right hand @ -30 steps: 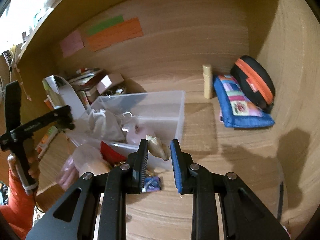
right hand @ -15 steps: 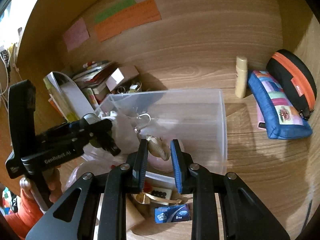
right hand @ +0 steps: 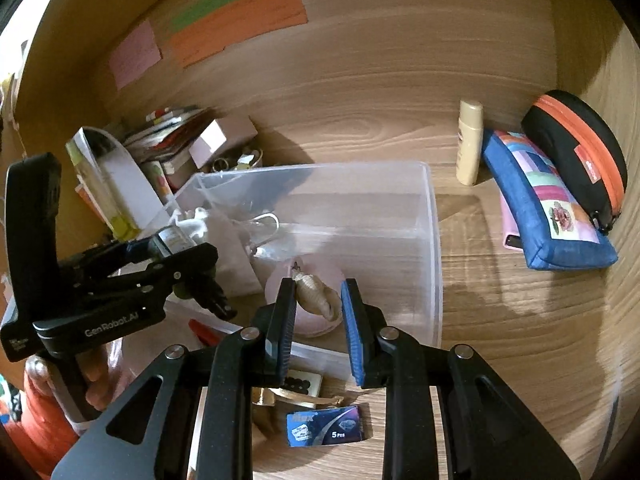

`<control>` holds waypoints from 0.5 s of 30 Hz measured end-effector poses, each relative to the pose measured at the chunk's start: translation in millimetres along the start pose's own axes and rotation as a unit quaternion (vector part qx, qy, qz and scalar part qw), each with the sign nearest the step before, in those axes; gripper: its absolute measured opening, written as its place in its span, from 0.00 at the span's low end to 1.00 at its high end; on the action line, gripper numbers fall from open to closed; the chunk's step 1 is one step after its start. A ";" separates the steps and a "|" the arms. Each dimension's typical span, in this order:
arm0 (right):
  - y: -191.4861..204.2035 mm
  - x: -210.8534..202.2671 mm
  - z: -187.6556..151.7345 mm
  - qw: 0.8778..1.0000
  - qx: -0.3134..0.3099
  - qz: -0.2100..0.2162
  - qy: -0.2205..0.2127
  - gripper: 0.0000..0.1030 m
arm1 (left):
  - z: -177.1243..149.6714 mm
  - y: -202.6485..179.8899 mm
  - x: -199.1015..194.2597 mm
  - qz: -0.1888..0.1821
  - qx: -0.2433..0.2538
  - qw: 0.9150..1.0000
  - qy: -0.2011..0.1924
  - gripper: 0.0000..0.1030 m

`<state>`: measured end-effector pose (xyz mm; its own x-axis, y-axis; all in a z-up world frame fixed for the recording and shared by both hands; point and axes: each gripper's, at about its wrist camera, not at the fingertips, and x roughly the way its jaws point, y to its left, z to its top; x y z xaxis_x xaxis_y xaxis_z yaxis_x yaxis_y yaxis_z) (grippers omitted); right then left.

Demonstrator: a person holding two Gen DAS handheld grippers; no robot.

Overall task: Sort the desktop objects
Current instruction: 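Lower green bottle into clear box with left tool while right tool drops white object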

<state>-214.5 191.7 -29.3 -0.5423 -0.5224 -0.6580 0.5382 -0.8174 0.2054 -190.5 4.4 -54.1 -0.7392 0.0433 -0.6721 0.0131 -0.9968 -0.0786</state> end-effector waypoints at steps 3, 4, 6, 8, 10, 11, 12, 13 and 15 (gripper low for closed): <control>1.3 1.1 -0.5 1.000 -0.004 -0.004 0.001 0.21 | -1.8 -4.0 0.2 0.008 0.010 1.000 0.001 0.66; 1.4 0.5 -0.6 1.000 -0.005 -0.005 0.001 0.21 | -2.3 -4.4 -0.2 0.008 0.011 1.000 0.000 0.67; 1.6 -0.4 -1.1 1.000 -0.006 -0.006 -0.001 0.21 | -3.4 -5.2 -2.5 0.009 0.013 1.000 -0.001 0.71; 2.2 -0.2 -1.5 1.000 -0.007 -0.008 -0.002 0.21 | -3.3 -5.6 -3.9 0.009 0.015 1.000 -0.004 0.74; 2.9 0.0 -1.8 1.000 -0.010 -0.008 -0.003 0.22 | -3.5 -6.2 -7.2 0.010 0.016 1.000 -0.009 0.77; 3.0 0.2 -1.7 1.000 -0.011 -0.004 -0.003 0.28 | -3.7 -6.7 -9.7 0.011 0.016 1.000 -0.014 0.79; 2.9 0.3 -1.7 1.000 -0.012 -0.001 -0.003 0.32 | -3.7 -7.6 -12.2 0.009 0.017 1.000 -0.017 0.81; 3.2 0.3 -1.6 1.000 -0.012 0.001 -0.004 0.42 | -3.7 -8.8 -14.7 0.007 0.019 1.000 -0.020 0.82; 3.9 -2.2 -1.6 1.000 -0.015 -0.005 -0.012 0.47 | -4.2 -11.9 -21.9 0.005 0.023 0.999 -0.029 0.89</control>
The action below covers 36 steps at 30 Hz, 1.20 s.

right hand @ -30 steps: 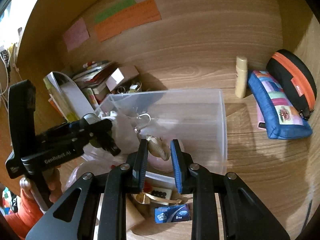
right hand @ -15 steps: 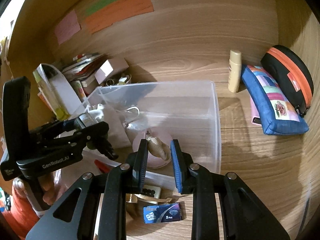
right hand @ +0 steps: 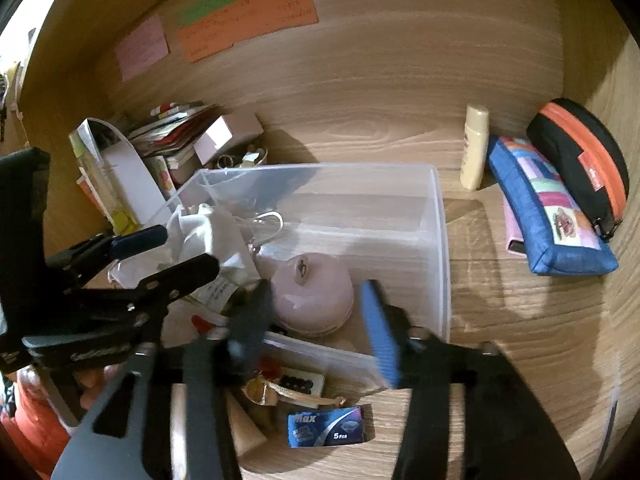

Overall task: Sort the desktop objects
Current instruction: 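Lower green bottle into clear box with left tool while right tool drops white object, then grasp the bagged pink rope with the left tool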

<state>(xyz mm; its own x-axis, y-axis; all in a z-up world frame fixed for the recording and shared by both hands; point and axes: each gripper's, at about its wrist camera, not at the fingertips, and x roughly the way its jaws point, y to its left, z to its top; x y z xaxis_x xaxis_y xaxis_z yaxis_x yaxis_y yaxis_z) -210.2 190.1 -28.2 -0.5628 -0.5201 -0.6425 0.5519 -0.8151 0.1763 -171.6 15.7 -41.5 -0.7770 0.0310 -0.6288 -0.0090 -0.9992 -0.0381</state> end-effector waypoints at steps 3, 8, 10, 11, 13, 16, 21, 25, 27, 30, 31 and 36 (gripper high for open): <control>2.5 -5.6 1.8 1.000 -0.007 -0.003 -0.007 0.49 | 1.0 -1.9 -12.4 0.002 0.007 1.000 -0.015 0.92; 12.3 -24.8 0.6 0.999 -0.027 -0.029 -0.028 0.68 | 2.8 7.7 -36.2 -0.005 -0.004 0.999 -0.034 0.97; 15.9 -33.4 -0.9 0.998 -0.036 -0.039 -0.038 0.72 | 1.7 14.3 -44.2 -0.003 -0.010 0.999 -0.037 0.97; 18.1 -40.2 -3.0 0.997 -0.041 -0.046 -0.044 0.74 | 1.5 19.7 -49.3 0.001 -0.015 0.999 -0.040 0.97; 19.2 -47.7 -5.1 0.997 -0.044 -0.051 -0.048 0.79 | 0.5 29.7 -57.8 0.009 -0.023 0.999 -0.045 0.97; 20.0 -60.0 -10.8 0.996 -0.043 -0.054 -0.055 0.81 | -5.3 50.5 -73.3 0.021 -0.046 0.997 -0.051 0.99; 21.0 -67.6 -23.1 0.997 -0.029 -0.051 -0.049 0.81 | -26.7 71.9 -82.2 0.035 -0.070 0.996 -0.029 0.99; 24.3 -65.3 -35.0 0.998 -0.018 -0.045 -0.034 0.81 | -49.0 76.1 -79.4 0.049 -0.065 0.997 -0.001 0.99; 26.3 -62.9 -42.4 0.999 -0.015 -0.044 -0.025 0.81 | -59.7 75.0 -75.9 0.043 -0.059 0.997 0.017 0.99; 30.2 -59.3 -53.5 0.999 -0.012 -0.043 -0.012 0.81 | -72.7 70.0 -68.3 0.015 -0.050 0.997 0.050 0.99; 31.9 -57.9 -57.3 0.999 -0.012 -0.040 -0.007 0.81 | -76.6 67.8 -66.7 0.007 -0.045 0.997 0.059 0.99; 37.7 -53.6 -67.5 0.999 -0.013 -0.034 0.009 0.81 | -87.9 54.3 -54.4 -0.005 -0.028 0.996 0.090 0.99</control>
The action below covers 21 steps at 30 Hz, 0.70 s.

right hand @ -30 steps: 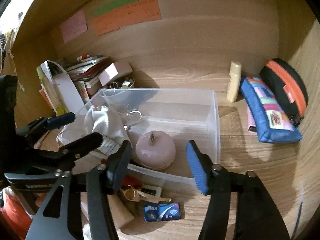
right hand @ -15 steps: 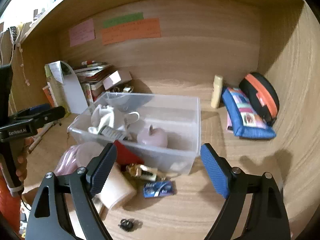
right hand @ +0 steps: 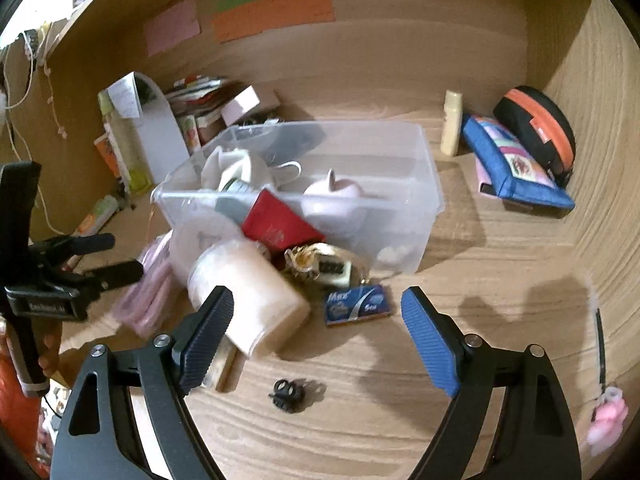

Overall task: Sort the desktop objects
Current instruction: 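Grasp the bagged pink rope with the left tool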

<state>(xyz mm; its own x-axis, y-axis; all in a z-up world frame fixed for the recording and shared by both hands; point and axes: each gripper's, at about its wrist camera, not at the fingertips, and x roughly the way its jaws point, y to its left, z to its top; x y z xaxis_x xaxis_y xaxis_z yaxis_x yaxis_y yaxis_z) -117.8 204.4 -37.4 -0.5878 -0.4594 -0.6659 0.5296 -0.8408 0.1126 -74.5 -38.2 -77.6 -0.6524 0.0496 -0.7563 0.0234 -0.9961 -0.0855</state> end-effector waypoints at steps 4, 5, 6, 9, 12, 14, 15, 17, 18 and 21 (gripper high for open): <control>3.9 3.2 -5.1 1.000 0.007 0.016 0.012 0.81 | -1.5 -3.5 6.8 -0.018 0.000 1.000 0.014 0.99; 5.3 4.7 -5.5 1.000 0.008 0.018 0.014 0.81 | -1.4 -5.4 9.0 -0.019 0.002 1.000 0.019 0.99; 7.2 7.3 -6.2 1.000 0.010 0.022 0.019 0.81 | -1.6 -6.7 10.5 -0.020 0.004 1.000 0.022 0.99; 14.6 14.6 -6.5 0.999 0.012 0.032 0.028 0.81 | -3.3 -11.1 15.2 -0.028 0.012 0.999 0.033 0.99; 22.7 22.6 -5.2 0.998 0.016 0.049 0.037 0.81 | -6.5 -17.3 20.5 -0.028 0.027 0.998 0.041 0.99; 29.2 28.7 -3.5 0.997 0.014 0.058 0.046 0.81 | -7.2 -19.3 24.8 -0.022 0.034 0.998 0.046 0.99; 33.5 32.9 -2.5 0.997 0.014 0.060 0.052 0.82 | -6.8 -18.9 26.7 -0.021 0.034 0.998 0.048 0.99; 38.6 39.4 -1.4 0.997 0.017 0.047 0.058 0.86 | -5.3 -16.5 30.1 -0.017 0.031 0.998 0.051 0.99; 40.5 43.0 -0.9 0.997 0.020 0.038 0.060 0.86 | -4.3 -15.3 31.8 -0.017 0.032 0.998 0.052 0.99; 40.0 52.3 -0.6 0.997 0.032 0.029 0.071 0.87 | -3.7 -12.9 33.3 -0.016 0.036 0.998 0.053 0.99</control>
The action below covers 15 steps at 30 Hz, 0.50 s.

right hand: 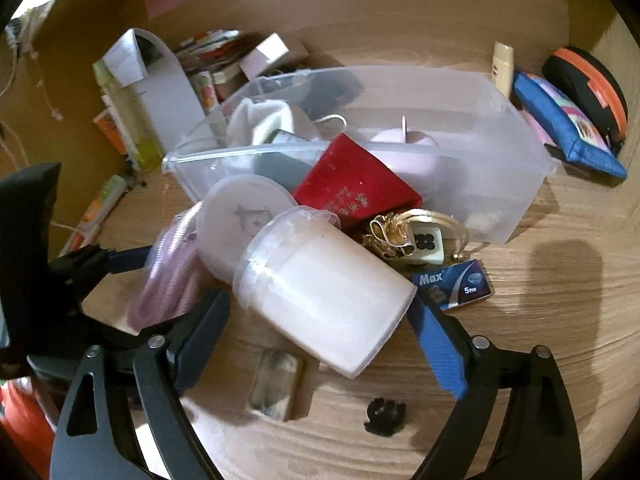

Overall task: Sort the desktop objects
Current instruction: 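Grasp the bagged pink rope with the left tool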

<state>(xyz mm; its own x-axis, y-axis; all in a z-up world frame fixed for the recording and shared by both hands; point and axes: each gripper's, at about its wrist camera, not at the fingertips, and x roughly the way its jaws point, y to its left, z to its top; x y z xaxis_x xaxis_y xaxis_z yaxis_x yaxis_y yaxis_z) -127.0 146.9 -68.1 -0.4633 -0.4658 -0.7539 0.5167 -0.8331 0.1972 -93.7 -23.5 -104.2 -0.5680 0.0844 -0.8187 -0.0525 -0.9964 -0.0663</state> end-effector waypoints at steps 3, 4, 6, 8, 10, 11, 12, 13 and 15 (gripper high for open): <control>-8.9 1.6 -0.3 1.000 0.019 0.017 0.005 0.82 | -1.3 3.0 -2.7 0.000 0.014 1.000 -0.003 0.99; -11.6 0.5 -0.5 0.999 0.022 0.028 0.006 0.81 | -2.2 4.6 -4.3 0.002 0.021 1.000 -0.003 0.99; -18.2 -4.5 -3.0 0.999 0.024 0.043 0.004 0.78 | -3.8 9.5 -6.8 0.002 0.028 1.000 -0.003 0.99; -18.5 -9.0 -5.3 0.999 0.011 0.043 0.001 0.74 | -5.7 14.6 -10.2 -0.001 0.029 1.000 -0.004 0.99; -19.2 -14.6 -7.6 0.999 -0.002 0.039 -0.002 0.72 | -7.6 20.5 -13.6 -0.005 0.025 1.000 -0.004 0.99; -20.1 -17.2 -8.3 0.999 -0.006 0.038 -0.004 0.71 | -8.4 23.5 -15.2 -0.008 0.021 1.000 -0.004 0.99; -21.0 -19.9 -9.2 0.999 -0.010 0.038 -0.006 0.71 | -8.5 24.6 -15.1 -0.012 0.017 1.000 -0.002 0.99; -21.6 -21.4 -9.3 0.999 -0.012 0.037 -0.007 0.70 | -8.0 23.6 -13.8 -0.017 0.014 1.000 0.003 0.99; -21.4 -22.2 -8.5 0.999 -0.011 0.033 -0.006 0.70 | -5.4 20.1 -9.2 -0.018 0.012 1.000 0.012 0.99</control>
<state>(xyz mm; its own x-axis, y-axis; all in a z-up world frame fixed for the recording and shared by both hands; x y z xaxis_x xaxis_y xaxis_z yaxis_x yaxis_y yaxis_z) -121.7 177.6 -60.9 -0.4359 -0.5225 -0.7328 0.5618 -0.7940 0.2320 -85.0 -44.3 -101.0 -0.5462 0.1199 -0.8290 -0.0930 -0.9923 -0.0822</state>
